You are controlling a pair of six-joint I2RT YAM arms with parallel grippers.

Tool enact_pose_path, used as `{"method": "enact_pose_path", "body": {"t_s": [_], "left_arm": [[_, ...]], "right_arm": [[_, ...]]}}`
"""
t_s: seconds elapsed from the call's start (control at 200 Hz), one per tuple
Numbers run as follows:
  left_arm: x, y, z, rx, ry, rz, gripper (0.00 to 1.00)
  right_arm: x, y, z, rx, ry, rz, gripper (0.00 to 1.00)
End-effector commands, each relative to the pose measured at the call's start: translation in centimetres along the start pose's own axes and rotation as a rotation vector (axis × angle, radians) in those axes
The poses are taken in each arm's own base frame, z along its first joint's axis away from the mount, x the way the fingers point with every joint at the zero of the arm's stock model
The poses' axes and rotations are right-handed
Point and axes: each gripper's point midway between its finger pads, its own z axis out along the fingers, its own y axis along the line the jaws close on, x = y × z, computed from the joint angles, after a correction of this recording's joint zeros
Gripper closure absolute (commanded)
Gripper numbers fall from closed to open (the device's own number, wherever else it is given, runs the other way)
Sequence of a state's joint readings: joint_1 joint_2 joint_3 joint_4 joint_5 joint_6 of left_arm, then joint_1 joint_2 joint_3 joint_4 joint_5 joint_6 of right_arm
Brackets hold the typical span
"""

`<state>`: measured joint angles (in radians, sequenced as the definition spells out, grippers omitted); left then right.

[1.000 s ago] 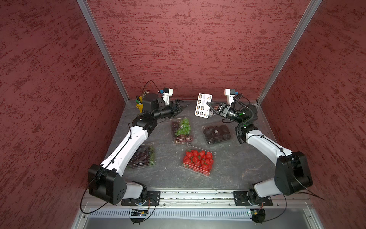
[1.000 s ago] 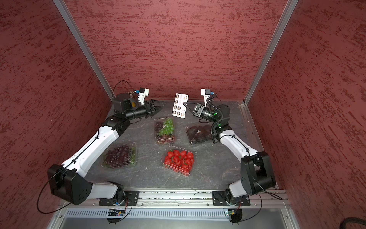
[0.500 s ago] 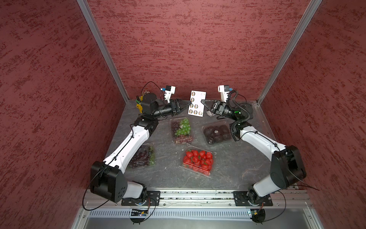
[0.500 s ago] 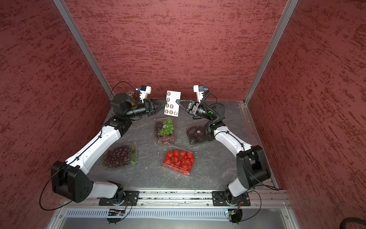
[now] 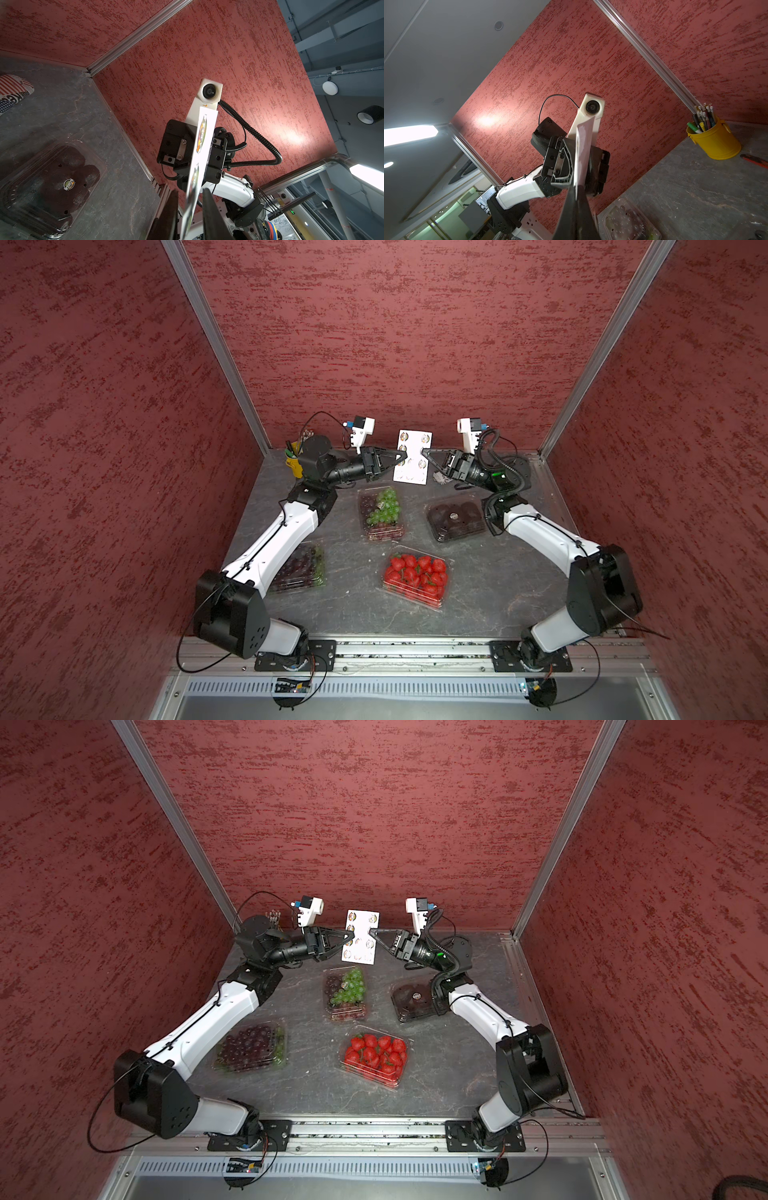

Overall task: Label fruit boxes
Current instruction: Adjust the label sticker.

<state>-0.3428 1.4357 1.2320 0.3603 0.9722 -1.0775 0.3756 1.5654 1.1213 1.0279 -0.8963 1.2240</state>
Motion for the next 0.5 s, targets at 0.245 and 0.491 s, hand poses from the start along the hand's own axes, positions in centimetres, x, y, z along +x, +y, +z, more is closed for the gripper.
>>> {"method": "enact_pose_path", "body": {"t_s": [0.245,0.491], "left_arm": [[-1.4,-1.1,-0.2,0.038,-0.041,0.026,1.00],[-2.0,-1.5,-0.1,0.060,-0.057,0.035,1.00]], "right_arm": [[-0.1,1.6,0.0,-0.028,0.000,-0.025,0.70],[1.0,1.8,0.1,-0.032,0.024,-0.019,0.71]]}}
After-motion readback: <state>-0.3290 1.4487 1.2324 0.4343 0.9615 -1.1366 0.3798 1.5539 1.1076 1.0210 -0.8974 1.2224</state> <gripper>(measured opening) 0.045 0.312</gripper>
